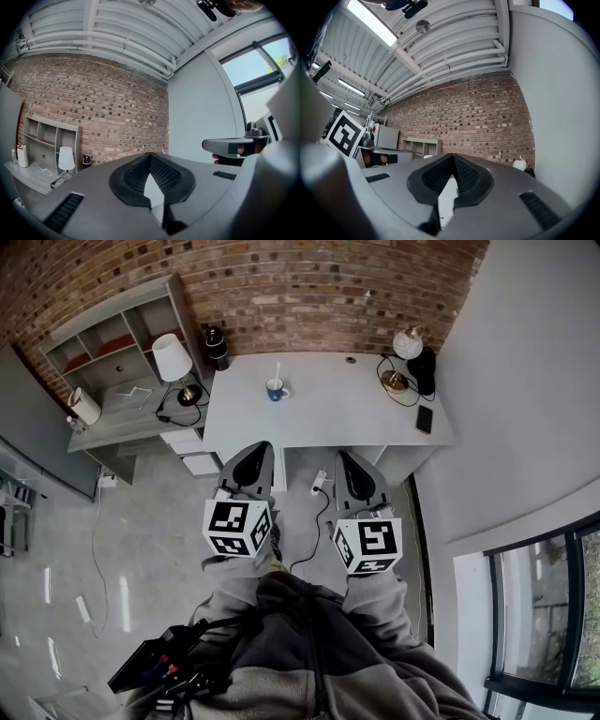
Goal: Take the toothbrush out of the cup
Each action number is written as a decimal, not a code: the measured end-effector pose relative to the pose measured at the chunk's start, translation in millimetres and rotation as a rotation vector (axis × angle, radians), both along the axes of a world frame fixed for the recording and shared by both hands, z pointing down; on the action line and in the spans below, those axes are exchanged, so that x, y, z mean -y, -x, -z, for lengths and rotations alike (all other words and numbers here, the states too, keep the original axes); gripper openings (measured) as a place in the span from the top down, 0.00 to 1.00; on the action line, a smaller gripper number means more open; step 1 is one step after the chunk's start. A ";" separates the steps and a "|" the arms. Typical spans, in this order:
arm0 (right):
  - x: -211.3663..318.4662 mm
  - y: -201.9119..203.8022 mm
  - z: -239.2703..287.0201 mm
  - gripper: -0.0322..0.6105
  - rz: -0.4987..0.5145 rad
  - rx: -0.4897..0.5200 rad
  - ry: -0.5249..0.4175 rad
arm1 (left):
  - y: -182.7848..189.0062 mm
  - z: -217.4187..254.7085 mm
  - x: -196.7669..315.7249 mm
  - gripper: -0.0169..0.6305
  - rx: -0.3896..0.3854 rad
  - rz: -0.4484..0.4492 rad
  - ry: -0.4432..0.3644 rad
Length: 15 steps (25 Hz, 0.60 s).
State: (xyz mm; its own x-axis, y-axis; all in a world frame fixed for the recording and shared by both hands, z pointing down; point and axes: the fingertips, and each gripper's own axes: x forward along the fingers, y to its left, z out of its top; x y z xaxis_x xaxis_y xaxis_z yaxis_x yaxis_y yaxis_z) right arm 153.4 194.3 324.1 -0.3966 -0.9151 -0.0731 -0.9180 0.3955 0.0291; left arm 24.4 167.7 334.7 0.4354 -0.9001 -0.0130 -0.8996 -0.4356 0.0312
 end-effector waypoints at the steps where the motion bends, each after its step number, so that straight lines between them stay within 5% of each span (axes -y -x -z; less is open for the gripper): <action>1: 0.3 -1.6 1.2 0.95 -0.006 0.001 -0.005 | -2.4 1.4 0.3 0.97 0.001 -0.008 -0.007; 15: 125.9 31.7 7.0 0.95 0.041 0.069 0.015 | 24.8 2.8 126.8 0.97 -0.010 -0.024 0.001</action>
State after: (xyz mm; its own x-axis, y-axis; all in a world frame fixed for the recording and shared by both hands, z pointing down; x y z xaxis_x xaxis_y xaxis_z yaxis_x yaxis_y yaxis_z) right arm 121.7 68.4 317.1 -0.4280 -0.8995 -0.0875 -0.9008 0.4325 -0.0399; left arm -0.4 40.9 331.9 0.4563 -0.8897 -0.0168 -0.8887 -0.4566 0.0409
